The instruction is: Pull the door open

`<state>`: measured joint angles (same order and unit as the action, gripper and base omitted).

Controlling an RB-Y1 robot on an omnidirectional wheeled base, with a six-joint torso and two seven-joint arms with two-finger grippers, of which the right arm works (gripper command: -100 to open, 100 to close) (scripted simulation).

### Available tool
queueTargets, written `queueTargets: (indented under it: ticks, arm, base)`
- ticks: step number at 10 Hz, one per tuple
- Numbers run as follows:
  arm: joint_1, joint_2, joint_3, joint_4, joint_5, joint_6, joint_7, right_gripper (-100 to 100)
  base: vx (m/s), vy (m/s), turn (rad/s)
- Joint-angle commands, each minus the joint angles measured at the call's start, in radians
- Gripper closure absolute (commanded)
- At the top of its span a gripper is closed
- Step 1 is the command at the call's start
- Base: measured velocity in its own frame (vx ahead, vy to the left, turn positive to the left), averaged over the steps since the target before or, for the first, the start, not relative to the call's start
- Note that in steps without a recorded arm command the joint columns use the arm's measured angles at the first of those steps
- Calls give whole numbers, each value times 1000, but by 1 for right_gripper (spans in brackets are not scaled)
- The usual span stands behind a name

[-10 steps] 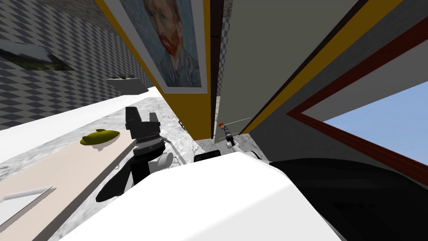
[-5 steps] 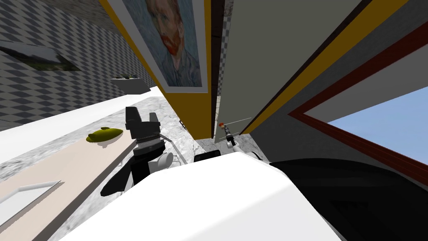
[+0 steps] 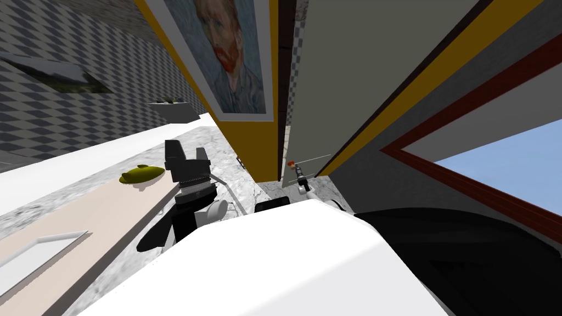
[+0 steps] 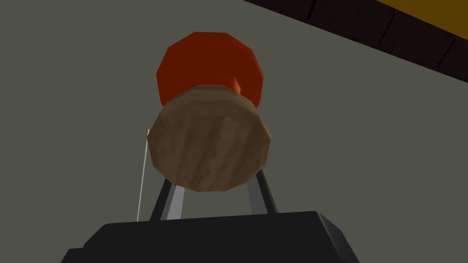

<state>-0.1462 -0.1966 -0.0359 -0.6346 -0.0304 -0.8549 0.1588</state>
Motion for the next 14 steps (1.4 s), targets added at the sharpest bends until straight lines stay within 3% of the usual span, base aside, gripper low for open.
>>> queueTargets:
  ticks: [1, 5, 6, 14]
  arm:
    - [-24, 32, 22, 41, 9, -25, 1, 100]
    - [-24, 32, 22, 20, 9, -25, 1, 100]
    - [-4, 2, 4, 1, -11, 2, -33, 100]
    - [3, -13, 32, 2, -63, 0, -207, 100]
  base:
    - [13, 1, -12]
    - [-5, -2, -5]
    - [-13, -24, 34]
    - [-39, -18, 62]
